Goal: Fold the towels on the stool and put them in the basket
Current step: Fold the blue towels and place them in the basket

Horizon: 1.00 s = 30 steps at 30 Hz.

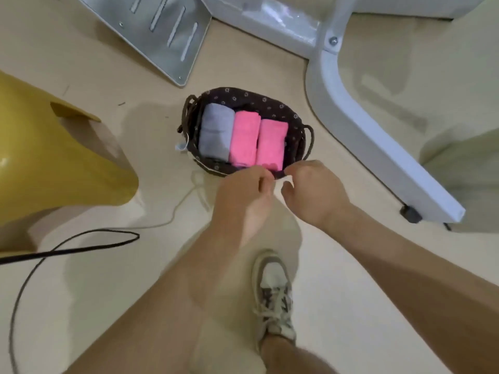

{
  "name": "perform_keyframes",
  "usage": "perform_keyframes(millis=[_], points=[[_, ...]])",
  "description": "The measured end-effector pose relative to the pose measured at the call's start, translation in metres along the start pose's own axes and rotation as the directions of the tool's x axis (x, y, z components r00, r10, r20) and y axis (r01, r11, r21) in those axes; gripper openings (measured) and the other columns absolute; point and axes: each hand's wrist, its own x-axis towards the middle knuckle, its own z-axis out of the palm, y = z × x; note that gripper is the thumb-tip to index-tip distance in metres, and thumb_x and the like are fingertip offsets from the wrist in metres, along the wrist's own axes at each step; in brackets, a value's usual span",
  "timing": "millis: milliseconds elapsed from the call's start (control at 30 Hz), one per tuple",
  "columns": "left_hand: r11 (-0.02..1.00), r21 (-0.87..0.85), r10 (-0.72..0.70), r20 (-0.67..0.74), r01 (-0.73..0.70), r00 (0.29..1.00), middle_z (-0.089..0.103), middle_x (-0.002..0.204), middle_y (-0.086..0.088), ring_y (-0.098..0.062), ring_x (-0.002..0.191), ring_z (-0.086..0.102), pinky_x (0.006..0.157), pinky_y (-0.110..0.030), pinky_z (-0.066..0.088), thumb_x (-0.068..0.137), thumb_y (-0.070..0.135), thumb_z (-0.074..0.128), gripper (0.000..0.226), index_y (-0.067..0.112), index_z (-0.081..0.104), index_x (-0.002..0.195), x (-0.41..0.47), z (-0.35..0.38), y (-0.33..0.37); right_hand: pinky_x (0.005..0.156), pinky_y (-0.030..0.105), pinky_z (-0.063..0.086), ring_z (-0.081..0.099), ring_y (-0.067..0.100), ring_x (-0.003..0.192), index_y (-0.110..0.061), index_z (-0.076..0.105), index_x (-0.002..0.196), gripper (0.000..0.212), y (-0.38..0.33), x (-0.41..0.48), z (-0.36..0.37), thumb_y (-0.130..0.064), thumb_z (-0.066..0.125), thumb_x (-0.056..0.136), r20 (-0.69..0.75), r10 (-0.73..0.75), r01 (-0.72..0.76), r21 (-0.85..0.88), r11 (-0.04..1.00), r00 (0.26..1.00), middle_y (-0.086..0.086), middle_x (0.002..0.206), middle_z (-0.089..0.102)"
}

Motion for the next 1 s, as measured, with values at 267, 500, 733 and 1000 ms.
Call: perform_keyframes(millis=[267,500,733,1000], points=[[0.993,-0.093,-0.065,0.140,0.079,0.988,0.053,0.060,0.030,0.004,0.057,0.049,0.056,-0.015,0.029,0.093,0.018,0.051,0.018,0.029,0.065,0.096,-0.097,-0.043,0.190,0.084,0.035,0.050,0.062,0.014,0.091,-0.034,0.037,0.140,0.053,0.034,-0.155,-0.152,-0.020,0.051,0.090,-0.001,0.089,-0.077,0.501,0.862,0.996,-0.005,0.123,0.057],[0.992,-0.121,-0.014,0.167,0.035,0.986,0.058,0.070,0.023,0.001,0.064,0.052,0.063,-0.016,0.036,0.097,0.016,0.044,0.033,0.045,0.057,0.088,-0.114,-0.092,0.379,0.070,0.022,0.047,0.057,0.000,0.084,-0.035,0.039,0.136,0.052,0.094,-0.250,-0.328,-0.012,0.052,0.091,-0.208,0.324,-0.106,0.672,0.733,0.923,-0.017,0.118,0.054],[0.982,-0.178,0.096,0.165,-0.066,0.982,0.064,0.081,0.021,0.007,0.076,0.057,0.068,-0.013,0.041,0.093,0.018,0.054,0.030,0.045,0.059,0.082,-0.114,-0.103,0.512,0.080,0.030,0.051,0.056,0.010,0.102,-0.029,0.035,0.140,0.056,0.154,-0.297,-0.448,-0.013,0.050,0.089,-0.322,0.435,-0.075,0.727,0.683,0.841,-0.011,0.128,0.048],[0.997,-0.024,0.078,0.042,-0.077,0.996,0.066,0.079,0.008,-0.006,0.077,0.059,0.066,-0.010,0.041,0.090,0.023,0.058,0.011,0.022,0.067,0.086,-0.071,-0.063,0.621,0.084,0.036,0.049,0.058,0.022,0.101,-0.026,0.045,0.130,0.045,0.250,-0.244,-0.530,-0.009,0.054,0.089,-0.248,0.443,-0.014,0.861,0.508,0.862,-0.006,0.116,0.055]])
